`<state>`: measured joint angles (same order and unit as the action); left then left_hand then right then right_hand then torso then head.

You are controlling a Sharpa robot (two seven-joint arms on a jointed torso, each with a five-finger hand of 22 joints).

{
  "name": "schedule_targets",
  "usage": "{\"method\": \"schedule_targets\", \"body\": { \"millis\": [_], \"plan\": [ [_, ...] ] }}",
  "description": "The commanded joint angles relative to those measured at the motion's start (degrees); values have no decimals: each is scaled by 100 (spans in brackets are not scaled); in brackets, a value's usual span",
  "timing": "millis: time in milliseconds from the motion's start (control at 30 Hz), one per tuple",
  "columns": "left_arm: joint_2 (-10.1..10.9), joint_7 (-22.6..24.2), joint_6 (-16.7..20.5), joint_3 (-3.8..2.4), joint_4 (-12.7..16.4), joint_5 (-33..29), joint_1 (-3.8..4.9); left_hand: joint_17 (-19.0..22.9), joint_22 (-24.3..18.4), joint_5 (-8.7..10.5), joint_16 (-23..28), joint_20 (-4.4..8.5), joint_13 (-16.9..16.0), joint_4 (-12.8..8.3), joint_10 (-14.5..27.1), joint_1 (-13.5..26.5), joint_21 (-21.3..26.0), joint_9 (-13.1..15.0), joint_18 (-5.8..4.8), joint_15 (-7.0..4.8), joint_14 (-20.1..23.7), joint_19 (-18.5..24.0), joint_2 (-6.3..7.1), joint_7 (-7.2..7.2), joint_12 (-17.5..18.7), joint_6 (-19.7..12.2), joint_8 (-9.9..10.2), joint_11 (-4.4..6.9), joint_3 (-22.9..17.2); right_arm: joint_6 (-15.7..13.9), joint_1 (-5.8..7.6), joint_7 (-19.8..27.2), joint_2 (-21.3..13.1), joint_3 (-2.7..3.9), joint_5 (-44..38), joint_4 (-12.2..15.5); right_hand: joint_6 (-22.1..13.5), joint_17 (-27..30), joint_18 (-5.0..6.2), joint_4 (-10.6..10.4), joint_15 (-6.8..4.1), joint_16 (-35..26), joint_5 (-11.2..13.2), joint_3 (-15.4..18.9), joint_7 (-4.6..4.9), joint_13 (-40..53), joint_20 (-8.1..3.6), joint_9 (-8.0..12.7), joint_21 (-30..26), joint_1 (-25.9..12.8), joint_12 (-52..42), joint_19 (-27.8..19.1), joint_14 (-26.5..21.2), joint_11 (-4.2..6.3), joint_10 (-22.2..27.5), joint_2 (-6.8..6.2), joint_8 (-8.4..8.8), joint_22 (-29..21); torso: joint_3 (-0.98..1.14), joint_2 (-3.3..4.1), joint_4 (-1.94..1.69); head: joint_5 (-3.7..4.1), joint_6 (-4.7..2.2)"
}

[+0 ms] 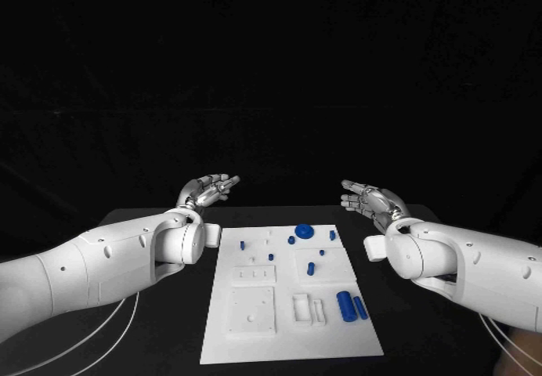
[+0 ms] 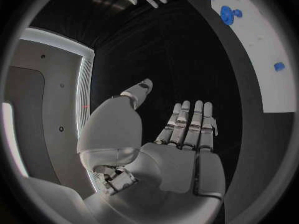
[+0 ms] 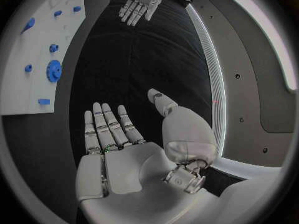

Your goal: Assemble the parts on the task board

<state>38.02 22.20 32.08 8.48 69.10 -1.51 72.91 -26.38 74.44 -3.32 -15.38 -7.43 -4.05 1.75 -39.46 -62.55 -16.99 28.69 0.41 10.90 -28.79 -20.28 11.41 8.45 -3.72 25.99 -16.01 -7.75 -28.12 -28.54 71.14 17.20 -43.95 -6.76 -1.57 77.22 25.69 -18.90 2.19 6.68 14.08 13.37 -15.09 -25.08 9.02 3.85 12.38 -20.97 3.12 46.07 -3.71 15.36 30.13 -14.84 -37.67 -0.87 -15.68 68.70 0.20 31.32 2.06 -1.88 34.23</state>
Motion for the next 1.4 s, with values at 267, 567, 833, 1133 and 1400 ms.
{"method": "schedule_targets", "body": {
  "millis": [267,567,833,1133,1400],
  "plan": [
    [-91,-377,-772,75,-236,-102,138,-147,167,-90,-288,129,-80,-130,-533,-170,-199,123,10,-1,-475,-385,-263,224,-214,470,-257,-147,129,1439,267,-953,34,-149,-302,-332,425,-162,204,888,83,310,-46,-326,615,53,1,-138,110,854,-138,514,472,-27,-640,-132,-303,721,0,0,3,0,1],
    [233,-117,-1140,83,65,-202,138,-169,71,-403,-720,293,-121,-659,-1480,-205,-437,9,360,-78,-1663,-1431,-544,368,-435,1244,-388,-298,229,1268,267,-683,659,-98,-3559,-1402,1196,-273,466,1010,-134,645,-200,-716,471,111,-41,-207,151,1436,-372,1137,1177,264,-1495,-340,-629,635,-30,19,-1,-44,0],
    [513,-181,-1278,80,474,71,148,-338,150,-582,-1204,620,-175,-1370,-2436,-326,-823,-62,421,-514,-2678,-2254,-740,133,-707,1975,-509,13,-81,1604,271,-819,918,116,-4894,-1678,2068,-666,1015,1010,-762,1310,-167,-846,132,265,-90,-331,484,1732,-636,2567,2584,667,-2553,-384,-905,453,-34,101,-44,-21,-43],
    [738,-123,-1419,62,897,172,199,-395,153,-578,-1320,781,-133,-1783,-2715,-372,-943,-101,339,-607,-2861,-2434,-846,75,-736,2201,-472,110,-305,1702,494,-822,987,172,-6706,-1654,2347,-1553,1281,1020,-1437,2157,-192,-830,30,422,-499,-488,1064,1946,-552,4508,4076,889,-2999,-465,-868,235,0,300,-166,55,-113],
    [982,-194,-1409,55,1400,487,260,-510,183,-561,-1565,940,-116,-1817,-2949,-348,-1162,-127,344,-786,-3220,-2734,-820,63,-774,2272,-417,196,-315,1859,605,-939,1099,172,-8074,-1482,2498,-2430,1281,1014,-1605,3480,-229,-554,-14,473,-1056,-489,1852,2072,-376,5682,4768,1031,-3140,-554,-722,674,-11,437,-283,170,-116]
  ]
}}
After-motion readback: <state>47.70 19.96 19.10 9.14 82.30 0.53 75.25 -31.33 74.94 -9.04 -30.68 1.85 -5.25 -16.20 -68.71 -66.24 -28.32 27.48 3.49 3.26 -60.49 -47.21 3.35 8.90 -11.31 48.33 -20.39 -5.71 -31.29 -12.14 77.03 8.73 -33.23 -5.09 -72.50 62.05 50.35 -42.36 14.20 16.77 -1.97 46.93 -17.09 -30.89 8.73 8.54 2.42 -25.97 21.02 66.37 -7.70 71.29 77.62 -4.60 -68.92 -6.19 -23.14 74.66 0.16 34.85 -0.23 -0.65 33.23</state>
